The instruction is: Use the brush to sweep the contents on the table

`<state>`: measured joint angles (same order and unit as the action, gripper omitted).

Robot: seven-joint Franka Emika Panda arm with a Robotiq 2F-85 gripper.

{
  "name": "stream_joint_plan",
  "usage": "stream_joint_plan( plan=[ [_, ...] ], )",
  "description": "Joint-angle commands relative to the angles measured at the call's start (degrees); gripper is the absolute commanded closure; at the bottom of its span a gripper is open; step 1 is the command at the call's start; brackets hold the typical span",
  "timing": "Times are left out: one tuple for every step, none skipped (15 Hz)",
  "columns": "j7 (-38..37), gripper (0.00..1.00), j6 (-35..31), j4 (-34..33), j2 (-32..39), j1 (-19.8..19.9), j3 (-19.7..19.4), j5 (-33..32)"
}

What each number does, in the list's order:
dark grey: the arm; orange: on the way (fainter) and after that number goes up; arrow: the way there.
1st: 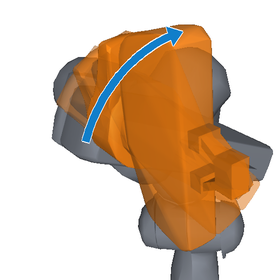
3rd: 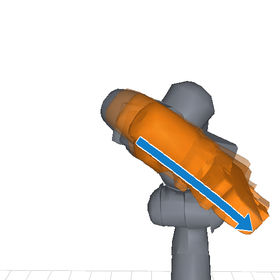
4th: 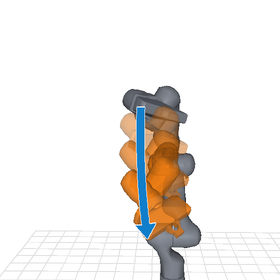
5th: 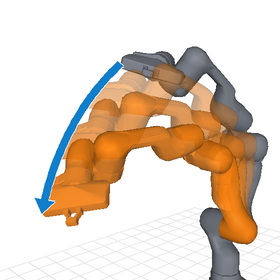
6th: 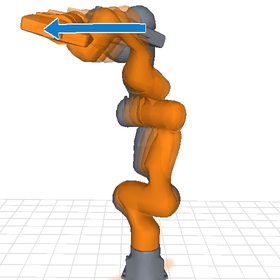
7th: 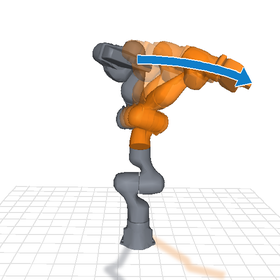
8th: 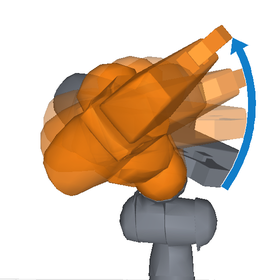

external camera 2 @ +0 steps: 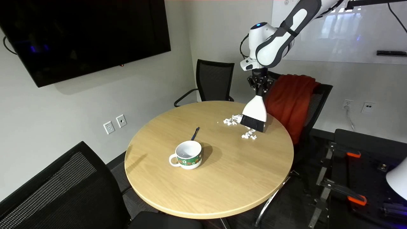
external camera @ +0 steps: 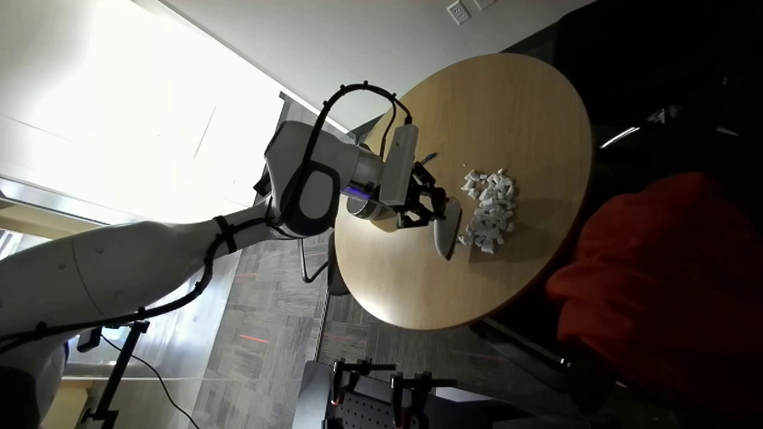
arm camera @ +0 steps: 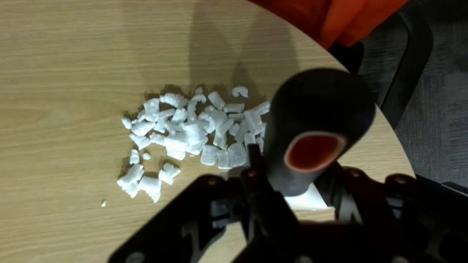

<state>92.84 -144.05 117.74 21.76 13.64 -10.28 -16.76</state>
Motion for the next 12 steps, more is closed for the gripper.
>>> stream_joint_plan(
  plan=[
    [-0.3, 0.88, -0.4, 1.3, -3.2, 2.8, 2.7, 6.8],
    [0.0, 0.88, 1.2, 0.3, -3.2, 3.6, 3.9, 10.9],
    [-0.5, 0.88, 2.5, -1.0, -2.8, 4.0, 4.7, 14.2],
    [-1.4, 0.88, 2.6, -1.9, -2.4, 4.3, 5.3, 17.2],
    [-2.7, 0.88, 2.1, -3.2, -1.6, 4.3, 5.6, 19.6],
    [-4.7, 0.88, 0.7, -4.6, -0.6, 3.9, 5.4, 21.0],
    [-7.0, 0.88, -0.4, -6.2, 0.8, 3.5, 5.2, 21.8],
    [-9.6, 0.88, -1.4, -7.7, 1.9, 3.2, 5.1, 22.3],
    [-12.6, 0.88, -2.7, -9.4, 3.3, 2.8, 4.7, 22.0],
    [-15.9, 0.88, -3.9, -10.9, 4.6, 2.5, 4.4, 21.3],
    [-19.1, 0.88, -5.1, -12.7, 6.2, 2.3, 4.1, 20.5],
    [-21.8, 0.88, -6.2, -14.3, 7.6, 2.3, 4.0, 20.1]
  ],
)
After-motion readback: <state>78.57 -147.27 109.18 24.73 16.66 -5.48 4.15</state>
